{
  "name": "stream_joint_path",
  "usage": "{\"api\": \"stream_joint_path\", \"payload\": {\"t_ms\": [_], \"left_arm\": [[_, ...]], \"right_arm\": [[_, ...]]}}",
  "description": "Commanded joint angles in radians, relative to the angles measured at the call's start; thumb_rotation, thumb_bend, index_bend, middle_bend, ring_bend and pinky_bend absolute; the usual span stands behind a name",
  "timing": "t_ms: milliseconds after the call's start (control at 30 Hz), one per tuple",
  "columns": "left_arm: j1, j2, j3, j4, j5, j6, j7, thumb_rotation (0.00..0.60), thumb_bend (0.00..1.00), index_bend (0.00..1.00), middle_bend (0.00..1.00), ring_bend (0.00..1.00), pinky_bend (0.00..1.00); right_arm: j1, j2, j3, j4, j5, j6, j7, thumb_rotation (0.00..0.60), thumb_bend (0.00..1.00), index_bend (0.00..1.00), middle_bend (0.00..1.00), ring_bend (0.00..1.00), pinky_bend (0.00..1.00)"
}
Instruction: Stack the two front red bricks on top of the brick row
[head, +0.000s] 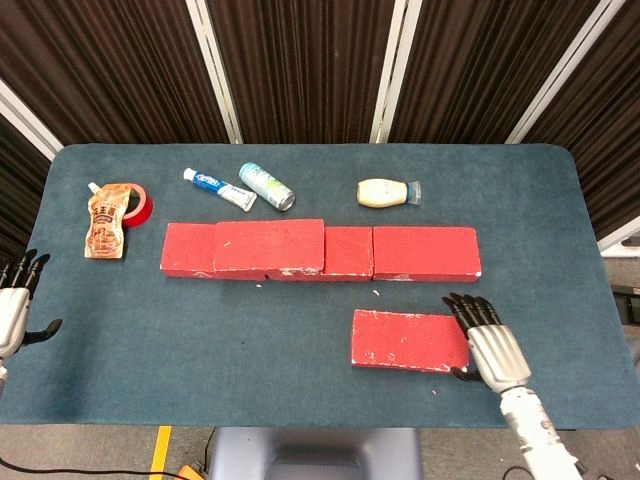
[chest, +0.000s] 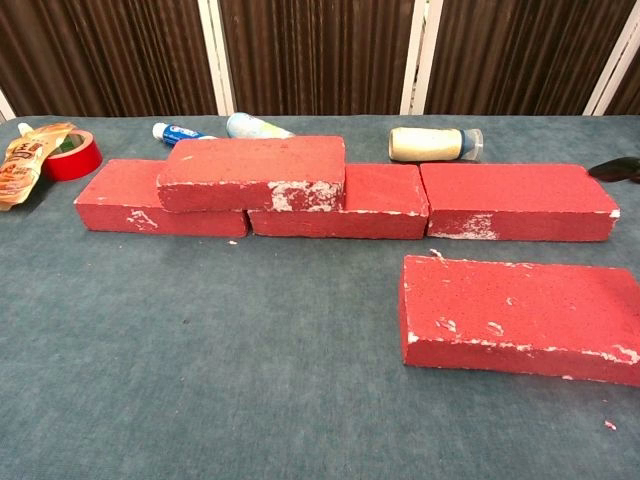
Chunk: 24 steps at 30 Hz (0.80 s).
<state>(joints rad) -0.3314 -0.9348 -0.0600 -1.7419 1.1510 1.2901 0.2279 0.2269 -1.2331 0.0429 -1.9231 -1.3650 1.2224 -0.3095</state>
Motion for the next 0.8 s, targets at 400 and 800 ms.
{"api": "stream_joint_path", "payload": {"t_ms": [400,800], "left_arm": [[0.012,0.023,-0.004,-0.064,-0.046,-0.041,0.048,0.600,0.22,0.00,0.00,0.00,0.00],[0.029,-0.002,-0.004,-0.059,-0.066,-0.038,0.057,0.600,0.22,0.00,0.00,0.00,0.00]], "right_arm": [[0.209,-0.134,0.043,-0.222,0.482,-0.056,-0.483,0.600,0.00,0.12,0.13,0.02,0.00],[0.282,-0.172,0.047,-0.160,0.592,-0.022,-0.542,0.600,0.00,0.11,0.12,0.01,0.00]]}}
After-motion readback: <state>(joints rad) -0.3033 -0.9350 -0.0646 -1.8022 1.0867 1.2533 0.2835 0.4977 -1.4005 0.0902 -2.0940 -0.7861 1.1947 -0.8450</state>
